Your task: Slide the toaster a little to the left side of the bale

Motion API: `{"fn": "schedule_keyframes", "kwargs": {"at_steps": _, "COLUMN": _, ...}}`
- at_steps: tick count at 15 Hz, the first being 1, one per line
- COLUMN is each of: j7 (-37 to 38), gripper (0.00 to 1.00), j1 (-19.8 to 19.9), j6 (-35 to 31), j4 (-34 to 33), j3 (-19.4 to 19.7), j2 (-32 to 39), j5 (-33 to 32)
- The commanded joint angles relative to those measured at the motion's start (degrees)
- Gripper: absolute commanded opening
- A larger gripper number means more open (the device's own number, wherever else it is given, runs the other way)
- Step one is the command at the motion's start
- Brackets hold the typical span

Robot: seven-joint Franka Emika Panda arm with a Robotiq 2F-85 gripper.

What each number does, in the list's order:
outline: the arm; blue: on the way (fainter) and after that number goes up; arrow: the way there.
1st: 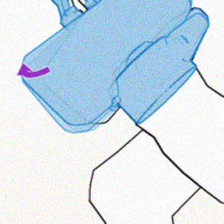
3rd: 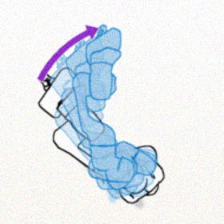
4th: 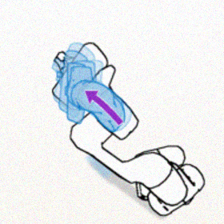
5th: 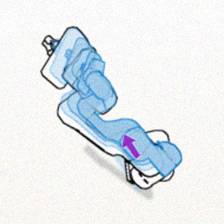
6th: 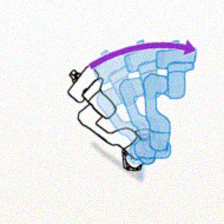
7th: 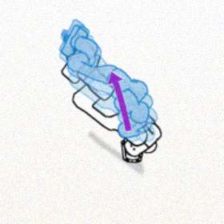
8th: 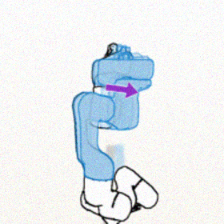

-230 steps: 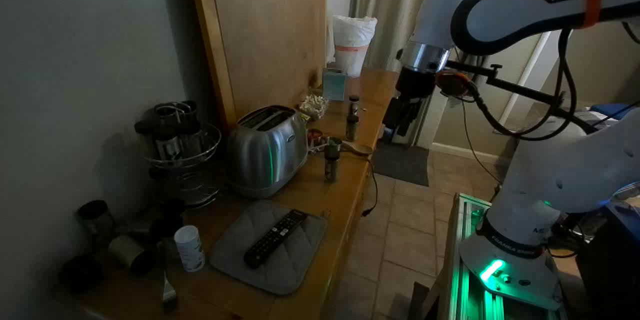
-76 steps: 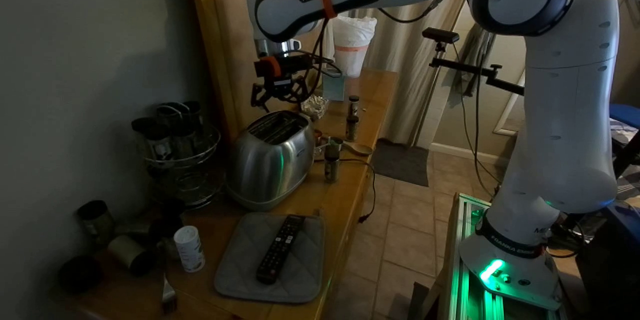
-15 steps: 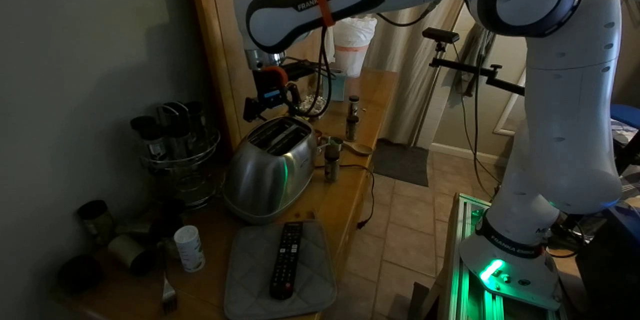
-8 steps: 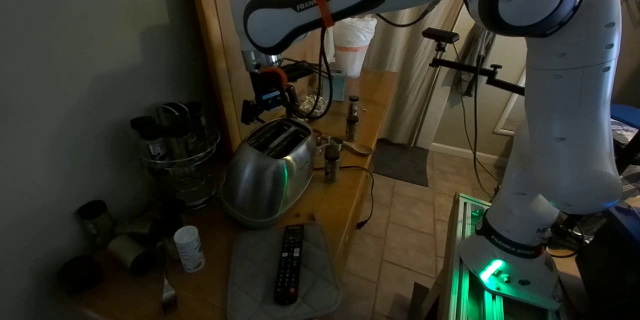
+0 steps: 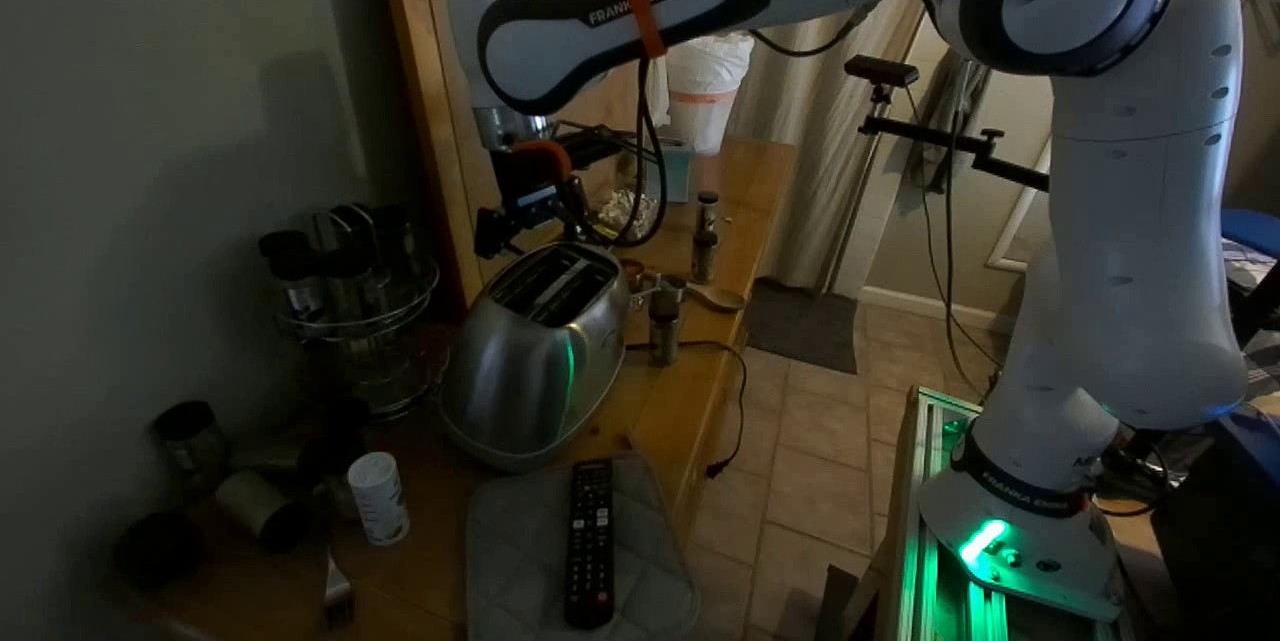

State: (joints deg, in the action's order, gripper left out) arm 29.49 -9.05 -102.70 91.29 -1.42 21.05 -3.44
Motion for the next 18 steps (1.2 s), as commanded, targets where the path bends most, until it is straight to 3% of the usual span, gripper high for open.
{"fn": "schedule_keyframes", "kwargs": {"at_steps": 1, "j7": -0.5, "gripper": 1.00, "j1": -2.0, "j6": 1.5, "j4": 1.5, "j3": -2.0, "j2": 1.8, "j5": 2.1}}
{"fn": "schedule_keyframes", "kwargs": {"at_steps": 18, "j7": -0.9, "gripper": 1.00, "j1": -5.1, "j6": 2.3, "j4": 1.2, "j3": -3.3, "j2": 3.0, "j5": 0.0}}
